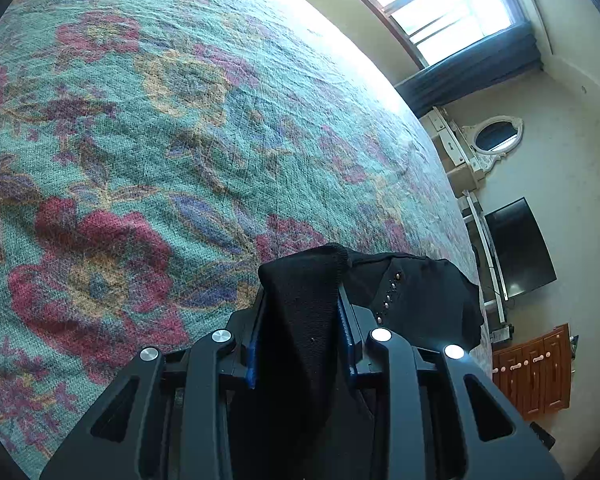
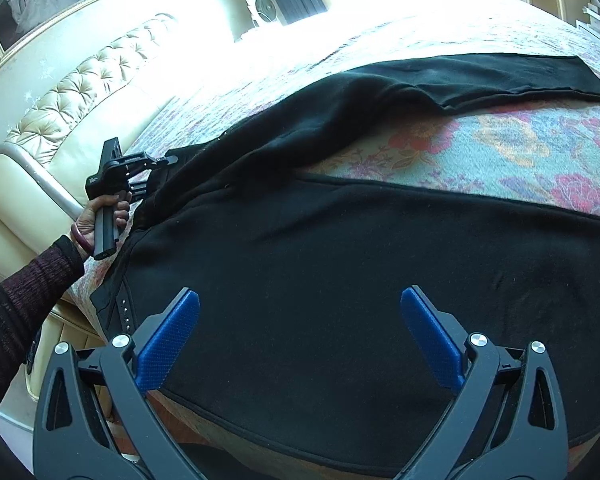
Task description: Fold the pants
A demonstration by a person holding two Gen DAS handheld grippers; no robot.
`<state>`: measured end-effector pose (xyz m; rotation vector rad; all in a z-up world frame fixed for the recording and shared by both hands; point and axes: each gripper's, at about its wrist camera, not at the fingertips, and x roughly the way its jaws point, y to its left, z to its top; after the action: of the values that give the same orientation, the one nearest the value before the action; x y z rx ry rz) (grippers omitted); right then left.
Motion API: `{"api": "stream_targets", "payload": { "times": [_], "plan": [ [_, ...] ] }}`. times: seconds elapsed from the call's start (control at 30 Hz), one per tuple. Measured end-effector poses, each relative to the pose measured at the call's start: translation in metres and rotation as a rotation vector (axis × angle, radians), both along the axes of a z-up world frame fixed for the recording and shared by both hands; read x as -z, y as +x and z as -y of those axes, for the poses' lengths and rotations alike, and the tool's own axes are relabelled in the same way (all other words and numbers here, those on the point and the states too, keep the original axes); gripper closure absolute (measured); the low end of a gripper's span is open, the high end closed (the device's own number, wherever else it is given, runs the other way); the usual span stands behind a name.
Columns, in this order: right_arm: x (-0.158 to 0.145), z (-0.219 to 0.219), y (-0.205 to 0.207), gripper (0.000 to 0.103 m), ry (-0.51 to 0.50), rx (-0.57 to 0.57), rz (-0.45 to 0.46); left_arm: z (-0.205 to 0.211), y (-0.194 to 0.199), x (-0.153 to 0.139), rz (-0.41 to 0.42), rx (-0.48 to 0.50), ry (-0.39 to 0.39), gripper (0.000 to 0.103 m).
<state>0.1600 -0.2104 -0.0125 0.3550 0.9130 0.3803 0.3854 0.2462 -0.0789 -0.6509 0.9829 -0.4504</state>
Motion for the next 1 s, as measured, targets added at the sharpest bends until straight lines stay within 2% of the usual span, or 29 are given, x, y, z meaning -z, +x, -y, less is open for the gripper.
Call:
{"api": "stream_targets", "payload": {
  "times": [0.13,0.23,0.3,0.4,0.5,0.6,0.67,0.73,0.77,0.8,0.83,0.87,0.93,1.0],
  "plan": [
    [-0.031,0.035,0.055,0.002,0.043,-0.097,0.073,-0.003,-0.003,0.005,-0.011,-0.003,0.031,0.08],
    [-0.055,0.056,0.134,0.002,-0.068,-0.171,0.153,-0.004,-0.003,0.007,-0.027,0.002,0.047,0.08],
    [-0.06,0.056,0.194,0.002,-0.239,-0.208,0.192,-0.003,-0.002,0.008,-0.034,0.0,0.052,0.08],
    [-0.044,0.052,0.275,0.002,-0.505,-0.258,0.179,-0.005,-0.003,0.008,-0.035,-0.007,0.052,0.08],
    [-0.018,0.044,0.329,0.002,-0.639,-0.353,0.112,-0.008,-0.002,0.01,-0.042,-0.024,0.028,0.079],
    [0.011,0.033,0.354,0.002,-0.768,-0.443,0.096,-0.015,-0.004,0.013,-0.047,-0.039,0.022,0.078],
    [0.032,0.03,0.358,0.002,-0.794,-0.512,0.074,-0.015,-0.002,0.014,-0.039,-0.036,0.012,0.077],
    [0.039,0.035,0.363,0.003,-0.732,-0.488,0.034,-0.018,-0.002,0.015,-0.037,-0.029,-0.001,0.077],
    [0.04,0.042,0.368,0.03,-0.645,-0.474,-0.023,-0.018,-0.002,0.014,-0.035,-0.026,-0.001,0.077],
    [0.037,0.046,0.367,0.048,-0.542,-0.496,-0.046,-0.018,-0.003,0.014,-0.031,-0.025,0.005,0.079],
    [0.032,0.046,0.361,0.072,-0.559,-0.486,-0.017,-0.018,-0.004,0.013,-0.025,-0.026,0.016,0.079],
    [0.027,0.043,0.354,0.087,-0.598,-0.477,0.009,-0.016,-0.005,0.011,-0.017,-0.031,0.029,0.08],
    [0.013,0.041,0.334,0.091,-0.656,-0.462,0.091,-0.014,-0.008,0.006,0.003,-0.05,0.035,0.08],
    [-0.004,0.045,0.313,0.093,-0.653,-0.426,0.16,-0.017,-0.015,-0.002,0.035,-0.069,0.012,0.08]
  ]
}}
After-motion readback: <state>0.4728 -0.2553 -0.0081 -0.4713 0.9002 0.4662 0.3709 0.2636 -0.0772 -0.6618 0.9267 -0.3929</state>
